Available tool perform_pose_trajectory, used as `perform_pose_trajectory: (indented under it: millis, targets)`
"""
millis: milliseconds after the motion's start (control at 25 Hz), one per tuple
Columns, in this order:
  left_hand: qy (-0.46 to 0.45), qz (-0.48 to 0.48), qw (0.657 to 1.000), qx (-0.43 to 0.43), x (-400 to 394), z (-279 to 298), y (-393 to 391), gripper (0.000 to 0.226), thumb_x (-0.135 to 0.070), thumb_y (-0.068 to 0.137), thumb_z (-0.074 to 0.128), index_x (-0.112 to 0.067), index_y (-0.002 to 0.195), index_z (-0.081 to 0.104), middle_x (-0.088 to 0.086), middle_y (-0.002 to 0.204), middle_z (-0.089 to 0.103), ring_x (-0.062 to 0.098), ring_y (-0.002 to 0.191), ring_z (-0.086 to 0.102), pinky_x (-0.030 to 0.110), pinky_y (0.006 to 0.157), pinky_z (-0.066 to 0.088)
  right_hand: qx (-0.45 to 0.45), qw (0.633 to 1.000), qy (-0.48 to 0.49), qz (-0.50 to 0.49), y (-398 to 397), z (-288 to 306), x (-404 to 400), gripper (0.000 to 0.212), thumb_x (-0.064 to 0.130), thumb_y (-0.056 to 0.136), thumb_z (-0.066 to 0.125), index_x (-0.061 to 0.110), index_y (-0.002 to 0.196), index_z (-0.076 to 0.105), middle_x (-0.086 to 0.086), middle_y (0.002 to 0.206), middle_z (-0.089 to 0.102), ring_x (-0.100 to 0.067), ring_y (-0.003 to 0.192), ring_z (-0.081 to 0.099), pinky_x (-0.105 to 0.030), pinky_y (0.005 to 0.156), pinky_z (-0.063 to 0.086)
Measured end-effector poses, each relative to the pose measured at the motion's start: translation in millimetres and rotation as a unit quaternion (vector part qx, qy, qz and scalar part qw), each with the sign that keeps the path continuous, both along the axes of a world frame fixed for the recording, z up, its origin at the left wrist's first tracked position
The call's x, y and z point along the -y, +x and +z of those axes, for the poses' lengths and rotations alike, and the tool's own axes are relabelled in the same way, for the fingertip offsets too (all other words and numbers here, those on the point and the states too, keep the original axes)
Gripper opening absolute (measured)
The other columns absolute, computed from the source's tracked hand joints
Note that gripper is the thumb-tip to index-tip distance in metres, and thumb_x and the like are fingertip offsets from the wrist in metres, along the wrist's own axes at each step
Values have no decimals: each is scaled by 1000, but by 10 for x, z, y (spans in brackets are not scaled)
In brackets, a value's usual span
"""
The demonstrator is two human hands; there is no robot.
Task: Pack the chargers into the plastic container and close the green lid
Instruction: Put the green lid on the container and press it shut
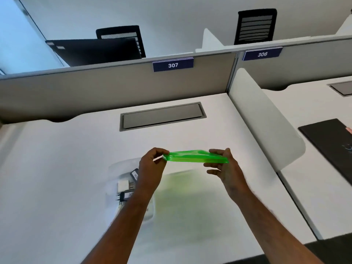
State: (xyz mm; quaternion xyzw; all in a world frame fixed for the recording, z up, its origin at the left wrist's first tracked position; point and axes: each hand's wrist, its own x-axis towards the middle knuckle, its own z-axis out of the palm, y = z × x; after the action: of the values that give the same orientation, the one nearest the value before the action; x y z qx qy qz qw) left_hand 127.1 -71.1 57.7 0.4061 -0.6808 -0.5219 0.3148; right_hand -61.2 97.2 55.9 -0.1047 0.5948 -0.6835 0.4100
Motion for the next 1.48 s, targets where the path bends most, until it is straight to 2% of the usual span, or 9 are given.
perform_pose_trajectory:
  millis: [120, 240, 320, 440, 640, 800, 1080, 1240, 1480]
  targets:
    - [-3, -1, 1000, -9, 143, 24, 312, 39, 13, 87, 61, -23, 95, 74, -2, 105, 77, 21, 104, 74, 41, 96, 59, 12, 999, -4, 43, 226, -12, 136, 51, 47, 107, 31, 15, 110, 70, -12, 99, 71, -22, 82, 67, -39, 73, 54]
    - [-96, -21, 995, 29, 240, 57, 601, 41, 18, 83, 60, -18, 98, 73, -2, 105, 74, 22, 105, 71, 42, 99, 57, -19, 996, 36, 81, 427, -44, 295, 31, 32, 105, 45, 10, 109, 66, -11, 99, 68, -18, 76, 69, -31, 63, 54]
    - [-191, -40, 979, 62, 313, 60, 820, 42, 22, 76, 62, -12, 98, 72, 0, 104, 71, 24, 104, 67, 36, 97, 54, -28, 992, 60, 106, 602, -86, 426, 16, 20, 101, 56, 9, 111, 63, -11, 100, 67, -20, 76, 70, -30, 57, 55]
    - [-275, -53, 955, 103, 380, 21, 1109, 35, 22, 75, 65, -5, 97, 74, 6, 107, 68, 25, 106, 62, 12, 99, 42, -27, 989, 63, 132, 876, -162, 578, 27, 8, 97, 62, 13, 123, 54, -16, 99, 65, -29, 73, 69, -37, 55, 56]
    - [-235, -54, 961, 138, 409, -110, 1484, 36, 4, 78, 50, -6, 101, 75, 10, 121, 62, 23, 118, 54, 5, 103, 34, -58, 981, 98, 154, 1255, -321, 777, 44, 5, 98, 60, 23, 137, 50, -19, 100, 62, -19, 62, 65, -34, 50, 54]
    - [-234, -73, 956, 161, 509, -315, 1773, 59, 29, 70, 51, -15, 102, 77, 0, 122, 61, 23, 117, 58, 3, 98, 35, -105, 971, 139, 162, 1444, -366, 842, 41, 11, 99, 58, 40, 127, 56, -9, 100, 66, -10, 65, 63, -31, 57, 50]
    - [-210, -38, 969, 124, 574, -524, 2018, 38, 13, 90, 49, -15, 106, 70, -2, 118, 60, 15, 122, 58, 39, 104, 48, -187, 953, 156, 180, 1708, -372, 976, 44, 17, 98, 60, 47, 127, 50, 0, 100, 66, 2, 65, 64, -16, 54, 50]
    - [-189, -15, 977, 96, 634, -578, 2015, 26, 1, 94, 61, -15, 114, 63, -3, 125, 53, 10, 128, 53, 48, 105, 51, -246, 941, 135, 189, 1778, -448, 1037, 46, 20, 97, 63, 48, 130, 47, 1, 96, 62, -12, 62, 60, -31, 56, 52]
    - [-173, -22, 980, 98, 723, -644, 1963, 35, 1, 89, 68, -20, 117, 61, -10, 127, 49, 10, 129, 52, 48, 103, 53, -333, 904, 176, 202, 1730, -587, 1077, 47, 35, 93, 64, 52, 131, 42, 7, 87, 58, -4, 54, 54, -38, 64, 54]
